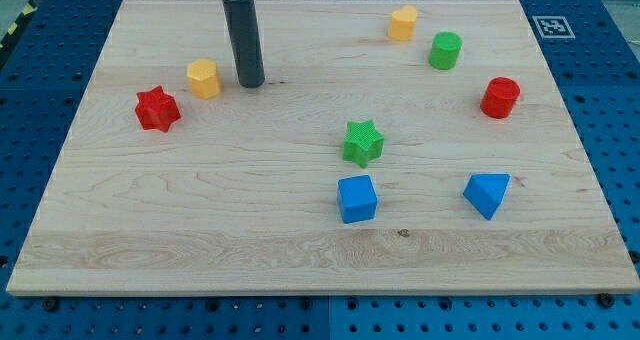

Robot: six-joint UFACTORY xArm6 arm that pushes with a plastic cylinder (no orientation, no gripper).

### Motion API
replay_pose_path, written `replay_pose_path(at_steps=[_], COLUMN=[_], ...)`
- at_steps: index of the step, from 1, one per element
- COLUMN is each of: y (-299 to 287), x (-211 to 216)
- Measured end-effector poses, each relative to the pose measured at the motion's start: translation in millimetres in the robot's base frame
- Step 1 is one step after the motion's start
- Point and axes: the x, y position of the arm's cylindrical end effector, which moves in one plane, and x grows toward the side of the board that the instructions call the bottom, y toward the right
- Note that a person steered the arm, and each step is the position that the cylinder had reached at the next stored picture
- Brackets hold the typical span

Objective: Point your arm towards the yellow heart

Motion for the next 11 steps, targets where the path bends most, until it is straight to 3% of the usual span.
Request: replay_pose_path(at_steps=[3,5,6,8,9,10,11], y=[-67,63,68,185,249,273,260], x=[-7,-41,-77,-168,-167,-163,-155])
